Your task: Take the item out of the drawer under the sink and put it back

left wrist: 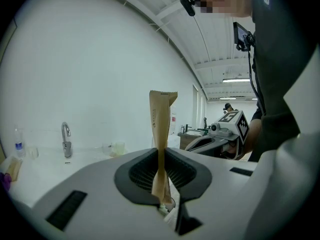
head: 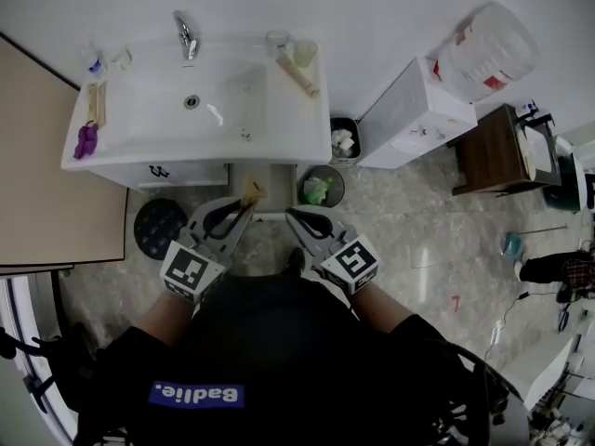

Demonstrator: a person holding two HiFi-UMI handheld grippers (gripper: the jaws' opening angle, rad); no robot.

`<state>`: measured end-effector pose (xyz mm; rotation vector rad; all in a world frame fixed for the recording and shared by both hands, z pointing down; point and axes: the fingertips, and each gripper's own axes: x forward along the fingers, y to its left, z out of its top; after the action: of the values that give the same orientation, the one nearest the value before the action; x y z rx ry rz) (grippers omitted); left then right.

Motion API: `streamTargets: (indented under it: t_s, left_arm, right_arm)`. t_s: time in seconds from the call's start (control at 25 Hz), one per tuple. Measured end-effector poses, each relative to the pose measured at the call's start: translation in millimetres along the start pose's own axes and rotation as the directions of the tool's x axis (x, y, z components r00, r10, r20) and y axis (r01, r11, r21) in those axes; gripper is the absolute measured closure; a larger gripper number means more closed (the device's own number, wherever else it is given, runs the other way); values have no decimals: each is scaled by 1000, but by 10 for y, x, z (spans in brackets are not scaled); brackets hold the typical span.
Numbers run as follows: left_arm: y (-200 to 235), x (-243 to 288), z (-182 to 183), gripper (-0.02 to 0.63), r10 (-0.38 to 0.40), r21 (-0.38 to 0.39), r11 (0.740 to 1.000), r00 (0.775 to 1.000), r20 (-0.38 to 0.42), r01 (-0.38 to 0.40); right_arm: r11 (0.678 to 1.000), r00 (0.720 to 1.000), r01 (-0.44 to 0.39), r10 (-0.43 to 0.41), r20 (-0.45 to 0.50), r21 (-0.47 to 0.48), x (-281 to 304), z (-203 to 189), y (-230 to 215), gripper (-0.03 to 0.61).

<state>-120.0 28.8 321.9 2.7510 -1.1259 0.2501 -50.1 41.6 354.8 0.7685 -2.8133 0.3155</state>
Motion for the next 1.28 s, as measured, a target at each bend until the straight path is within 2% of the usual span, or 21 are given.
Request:
streamTargets:
  t_s: [0.2, 0.8, 1.08, 1.28]
  left_arm:
    - [45, 54, -84, 571, 10, 19, 1000, 1000, -6, -10]
    - [159, 383, -494, 571, 5, 48, 999, 991, -131, 1]
    - [204, 593, -879, 571, -14, 116, 992, 968, -251, 44]
    - [221, 756, -1200, 571, -29, 182, 979, 942, -334, 95]
  right_arm:
    - [1000, 1000, -2, 2, -4, 2, -5, -18, -2, 577]
    - [999, 1000, 12, -11, -8, 48, -58, -144, -46, 577]
    - [997, 1000, 26, -25, -11, 70, -101, -239, -83, 577]
    - [996, 999, 34, -32, -20, 83, -143, -339, -124, 577]
